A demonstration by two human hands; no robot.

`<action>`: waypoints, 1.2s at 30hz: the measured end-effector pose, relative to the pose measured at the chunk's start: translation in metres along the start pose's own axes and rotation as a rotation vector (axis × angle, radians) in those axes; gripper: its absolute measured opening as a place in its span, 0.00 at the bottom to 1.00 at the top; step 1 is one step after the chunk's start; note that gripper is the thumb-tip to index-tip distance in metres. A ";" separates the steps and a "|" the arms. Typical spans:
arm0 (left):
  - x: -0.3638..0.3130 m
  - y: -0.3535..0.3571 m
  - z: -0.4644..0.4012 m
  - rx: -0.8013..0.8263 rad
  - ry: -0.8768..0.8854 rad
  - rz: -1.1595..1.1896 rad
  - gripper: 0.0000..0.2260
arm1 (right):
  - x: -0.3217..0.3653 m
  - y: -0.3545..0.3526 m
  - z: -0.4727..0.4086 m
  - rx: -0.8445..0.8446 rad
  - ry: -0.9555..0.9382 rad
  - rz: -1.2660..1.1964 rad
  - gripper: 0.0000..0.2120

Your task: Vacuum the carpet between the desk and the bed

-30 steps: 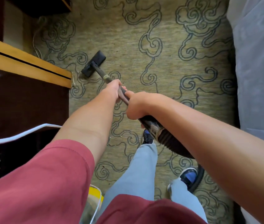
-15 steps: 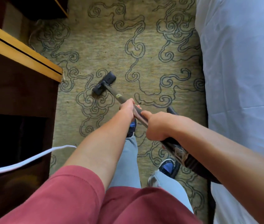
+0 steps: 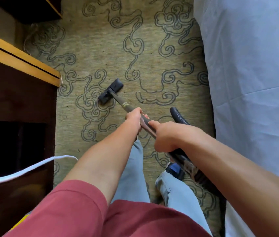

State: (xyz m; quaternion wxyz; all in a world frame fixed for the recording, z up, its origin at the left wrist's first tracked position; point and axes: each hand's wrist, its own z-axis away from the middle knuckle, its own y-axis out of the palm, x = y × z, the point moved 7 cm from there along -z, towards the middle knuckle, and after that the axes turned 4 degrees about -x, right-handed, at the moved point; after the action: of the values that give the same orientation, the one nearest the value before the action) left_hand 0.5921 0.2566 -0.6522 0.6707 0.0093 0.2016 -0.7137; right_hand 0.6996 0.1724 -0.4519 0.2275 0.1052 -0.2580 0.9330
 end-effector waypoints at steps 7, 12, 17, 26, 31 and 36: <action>-0.064 -0.021 -0.045 -0.098 0.112 -0.113 0.07 | 0.031 -0.021 -0.057 0.031 -0.045 -0.134 0.35; -0.135 -0.046 -0.112 -0.127 0.149 -0.174 0.02 | 0.070 -0.041 -0.141 -0.018 -0.069 -0.196 0.40; -0.205 -0.062 -0.146 -0.099 0.129 -0.177 0.07 | 0.110 -0.089 -0.187 -0.008 -0.084 -0.163 0.40; -0.317 -0.092 -0.174 -0.075 0.101 -0.124 0.03 | 0.182 -0.174 -0.247 -0.019 -0.051 -0.197 0.37; -0.314 -0.095 -0.149 -0.080 0.098 -0.101 0.05 | 0.185 -0.179 -0.223 -0.086 -0.036 -0.146 0.37; -0.274 -0.092 -0.082 -0.070 0.073 -0.040 0.07 | 0.162 -0.163 -0.151 -0.068 -0.046 -0.133 0.40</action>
State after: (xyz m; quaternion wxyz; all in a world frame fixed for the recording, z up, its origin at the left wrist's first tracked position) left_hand 0.5102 0.5446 -0.6249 0.6486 0.0078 0.2511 -0.7185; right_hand 0.6241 0.4372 -0.4579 0.2866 0.1359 -0.2871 0.9038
